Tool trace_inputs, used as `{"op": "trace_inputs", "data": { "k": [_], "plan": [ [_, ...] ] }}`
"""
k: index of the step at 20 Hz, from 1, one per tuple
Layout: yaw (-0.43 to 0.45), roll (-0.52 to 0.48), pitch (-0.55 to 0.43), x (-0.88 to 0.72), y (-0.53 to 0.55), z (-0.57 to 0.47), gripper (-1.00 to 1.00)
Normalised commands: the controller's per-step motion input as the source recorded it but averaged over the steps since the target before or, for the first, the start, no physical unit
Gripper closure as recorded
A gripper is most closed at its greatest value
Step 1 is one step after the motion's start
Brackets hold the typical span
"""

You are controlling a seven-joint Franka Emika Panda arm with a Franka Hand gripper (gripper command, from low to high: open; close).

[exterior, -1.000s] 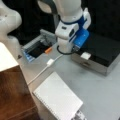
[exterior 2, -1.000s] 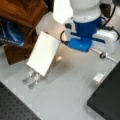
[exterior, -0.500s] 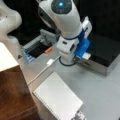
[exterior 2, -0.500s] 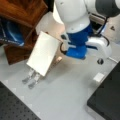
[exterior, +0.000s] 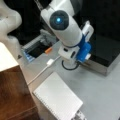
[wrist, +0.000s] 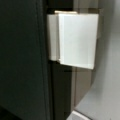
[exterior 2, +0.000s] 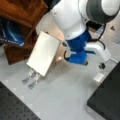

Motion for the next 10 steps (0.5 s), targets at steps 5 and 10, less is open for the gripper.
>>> {"op": "trace_inputs", "data": {
  "k": [5, 10],
  "plan": [
    [-0.037, 0.291, -0.034, -0.06, -0.11, -0.34, -1.0],
    [-0.162, 0.31, 0.011, 0.02, -0.07, -0.21, -1.0]
  ]
}}
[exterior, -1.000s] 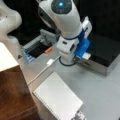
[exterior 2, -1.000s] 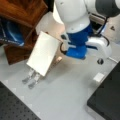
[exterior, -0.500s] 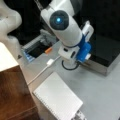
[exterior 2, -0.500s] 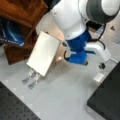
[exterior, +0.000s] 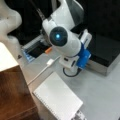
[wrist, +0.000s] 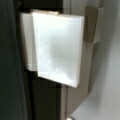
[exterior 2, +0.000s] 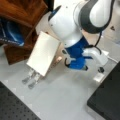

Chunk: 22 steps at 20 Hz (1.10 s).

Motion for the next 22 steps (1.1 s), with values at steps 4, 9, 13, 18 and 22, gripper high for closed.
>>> {"op": "trace_inputs", "data": {
  "k": [4, 9, 13, 18, 22],
  "plan": [
    [-0.102, 0.26, -0.055, 0.02, -0.02, -0.13, -1.0],
    [-0.085, 0.264, -0.103, 0.0, 0.01, -0.12, -1.0],
    [-0.082, 0.268, -0.091, -0.02, 0.06, -0.14, -1.0],
    [-0.068, 0.294, -0.087, -0.05, 0.08, -0.16, -1.0],
    [-0.06, 0.298, -0.085, -0.06, 0.04, -0.14, -1.0]
  ]
}}
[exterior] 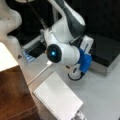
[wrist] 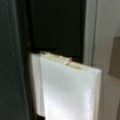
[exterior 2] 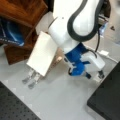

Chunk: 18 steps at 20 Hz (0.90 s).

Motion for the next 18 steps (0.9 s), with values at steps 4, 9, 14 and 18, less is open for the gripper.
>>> {"op": "trace_inputs", "data": {
  "k": [4, 9, 14, 18],
  "plan": [
    [-0.072, 0.283, -0.082, -0.07, 0.01, -0.14, -1.0],
    [-0.077, 0.245, -0.091, -0.07, -0.01, -0.16, -1.0],
    [-0.062, 0.216, -0.086, -0.09, -0.04, -0.16, 1.0],
    [-0.066, 0.193, -0.08, -0.09, -0.05, -0.13, 1.0]
  ]
}}
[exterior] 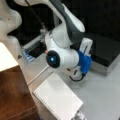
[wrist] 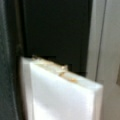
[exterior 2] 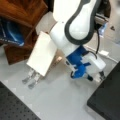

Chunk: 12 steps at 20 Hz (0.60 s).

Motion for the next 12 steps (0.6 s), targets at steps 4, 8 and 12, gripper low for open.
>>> {"op": "trace_inputs", "data": {
  "k": [4, 8, 12],
  "plan": [
    [-0.064, 0.192, -0.094, -0.08, -0.04, -0.11, 1.0],
    [-0.069, 0.186, -0.093, -0.07, -0.02, -0.1, 1.0],
    [-0.075, 0.184, -0.084, -0.05, 0.02, -0.07, 1.0]
  ]
}}
